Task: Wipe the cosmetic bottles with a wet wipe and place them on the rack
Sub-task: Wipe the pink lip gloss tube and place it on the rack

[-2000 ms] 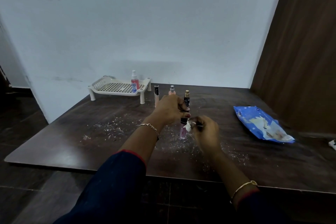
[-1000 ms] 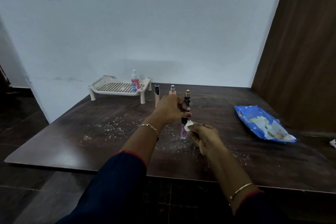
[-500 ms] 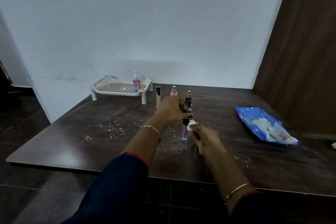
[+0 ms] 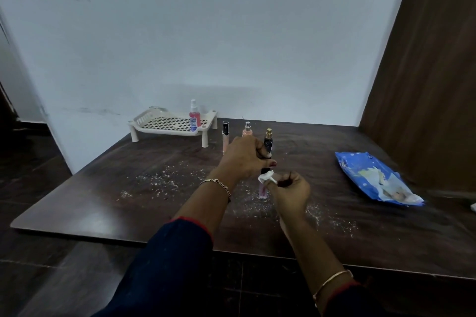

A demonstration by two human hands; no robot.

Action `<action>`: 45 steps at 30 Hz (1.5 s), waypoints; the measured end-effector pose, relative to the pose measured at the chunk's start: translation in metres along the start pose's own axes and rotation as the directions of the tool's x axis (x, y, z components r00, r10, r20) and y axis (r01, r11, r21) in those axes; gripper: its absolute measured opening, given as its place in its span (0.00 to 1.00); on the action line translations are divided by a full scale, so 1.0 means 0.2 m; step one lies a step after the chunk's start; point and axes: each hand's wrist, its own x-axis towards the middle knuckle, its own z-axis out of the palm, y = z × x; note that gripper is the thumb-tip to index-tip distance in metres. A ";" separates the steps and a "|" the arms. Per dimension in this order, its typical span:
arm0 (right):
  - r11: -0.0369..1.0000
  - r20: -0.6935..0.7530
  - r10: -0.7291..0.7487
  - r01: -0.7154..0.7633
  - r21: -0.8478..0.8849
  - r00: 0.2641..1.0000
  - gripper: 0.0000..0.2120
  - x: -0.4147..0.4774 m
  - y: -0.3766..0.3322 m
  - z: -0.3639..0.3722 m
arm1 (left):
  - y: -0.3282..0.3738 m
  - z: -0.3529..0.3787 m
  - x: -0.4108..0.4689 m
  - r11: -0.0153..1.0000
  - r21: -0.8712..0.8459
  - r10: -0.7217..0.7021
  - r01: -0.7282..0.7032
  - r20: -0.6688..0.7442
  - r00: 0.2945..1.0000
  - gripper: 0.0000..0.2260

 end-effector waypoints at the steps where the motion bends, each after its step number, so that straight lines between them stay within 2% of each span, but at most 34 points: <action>1: 0.995 0.028 -0.067 0.069 -0.072 0.997 0.06 0.01 0.01 -0.02 | 0.00 0.00 0.00 1.000 0.002 0.001 -0.001 0.006 1.000 0.07; 3: 0.955 0.102 -0.180 0.199 -0.222 0.978 0.08 0.03 0.02 -0.05 | -0.01 0.00 0.01 1.000 0.014 0.003 -0.004 0.014 1.000 0.08; 5: 0.905 0.176 -0.219 0.267 -0.331 0.960 0.13 0.05 0.02 -0.08 | -0.01 0.00 0.01 1.000 0.012 0.004 -0.004 0.013 1.000 0.08; 8: 0.787 0.217 -0.140 0.241 -0.567 0.966 0.15 0.06 0.05 -0.10 | 0.00 0.00 0.00 1.000 -0.018 -0.009 0.009 0.019 1.000 0.09; 10: 0.750 0.188 -0.081 0.184 -0.635 0.979 0.14 0.05 0.07 -0.11 | 0.00 0.00 -0.01 1.000 -0.026 -0.013 0.014 0.037 0.999 0.10; 13: 0.842 0.145 -0.052 0.122 -0.525 0.988 0.11 0.04 0.03 -0.09 | 0.01 -0.01 -0.03 1.000 -0.009 0.005 -0.004 0.059 0.998 0.10; 15: 0.876 0.113 -0.112 0.152 -0.457 0.987 0.08 0.05 -0.01 -0.08 | 0.01 -0.01 -0.03 1.000 -0.009 0.018 -0.018 0.059 0.998 0.09; 19: 0.864 0.087 -0.245 0.259 -0.432 0.965 0.05 0.03 -0.02 -0.06 | 0.00 -0.01 -0.06 0.986 -0.165 -0.004 0.001 -0.018 1.000 0.10; 23: 0.863 0.074 -0.240 0.248 -0.439 0.968 0.05 0.00 0.04 -0.08 | -0.03 -0.05 -0.09 0.934 -0.356 -0.056 0.033 -0.054 0.997 0.11; 27: 0.895 0.072 -0.201 0.214 -0.390 0.977 0.07 -0.02 0.06 -0.11 | -0.04 -0.12 -0.10 0.906 -0.421 -0.068 0.029 -0.078 0.995 0.07; 31: 0.925 0.103 -0.213 0.235 -0.300 0.972 0.06 0.01 -0.03 -0.06 | -0.02 -0.14 -0.10 0.910 -0.415 -0.038 0.010 -0.061 0.997 0.09; 35: 0.885 0.126 -0.345 0.367 -0.288 0.930 0.08 0.01 -0.11 -0.02 | -0.01 -0.15 -0.10 0.889 -0.458 -0.064 0.011 -0.101 0.993 0.11; 40: 0.788 0.171 -0.435 0.466 -0.403 0.884 0.10 -0.03 -0.06 -0.08 | -0.01 -0.22 -0.13 0.782 -0.622 -0.109 0.039 -0.075 0.991 0.11; 45: 0.840 0.135 -0.380 0.402 -0.364 0.915 0.11 -0.05 -0.06 -0.10 | -0.03 -0.25 -0.14 0.709 -0.704 -0.106 0.052 -0.033 0.994 0.07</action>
